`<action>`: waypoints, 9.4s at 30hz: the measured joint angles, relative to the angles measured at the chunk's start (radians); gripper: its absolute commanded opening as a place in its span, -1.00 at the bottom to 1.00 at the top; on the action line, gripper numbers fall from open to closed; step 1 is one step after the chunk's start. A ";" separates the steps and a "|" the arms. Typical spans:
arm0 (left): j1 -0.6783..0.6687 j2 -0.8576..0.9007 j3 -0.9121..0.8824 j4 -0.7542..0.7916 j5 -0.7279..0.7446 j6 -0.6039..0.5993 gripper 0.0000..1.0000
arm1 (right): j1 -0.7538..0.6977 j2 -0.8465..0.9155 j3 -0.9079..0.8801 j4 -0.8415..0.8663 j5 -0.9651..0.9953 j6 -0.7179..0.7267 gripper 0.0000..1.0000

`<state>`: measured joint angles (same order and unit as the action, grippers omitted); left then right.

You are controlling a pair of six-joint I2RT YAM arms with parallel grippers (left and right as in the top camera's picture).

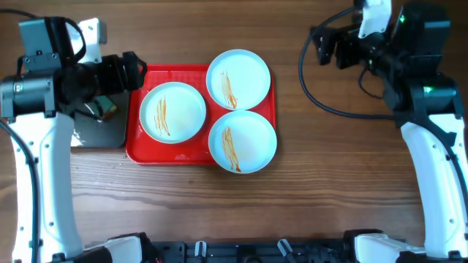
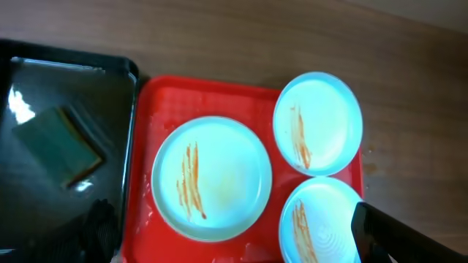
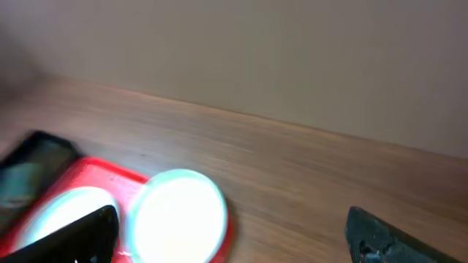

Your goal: Clean dirty plates on tray and stack at the side

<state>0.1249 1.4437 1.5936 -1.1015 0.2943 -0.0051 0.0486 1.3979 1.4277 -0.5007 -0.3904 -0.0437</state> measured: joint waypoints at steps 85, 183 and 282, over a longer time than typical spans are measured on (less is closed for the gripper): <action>0.177 0.689 0.017 0.223 -0.303 -0.167 -0.92 | 0.614 1.001 0.478 -0.198 0.140 0.577 -0.91; -0.188 0.527 -0.274 0.308 -0.252 -0.437 -0.92 | 0.590 1.020 0.480 -0.187 -0.012 0.536 -0.91; -0.042 0.597 0.234 -0.020 -0.290 -0.419 -0.92 | 0.937 0.737 0.486 -0.264 1.563 0.254 -0.91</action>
<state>0.0826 2.0403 1.8275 -1.1213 0.0040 -0.4240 0.9859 2.1349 1.9137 -0.7650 1.1728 0.2108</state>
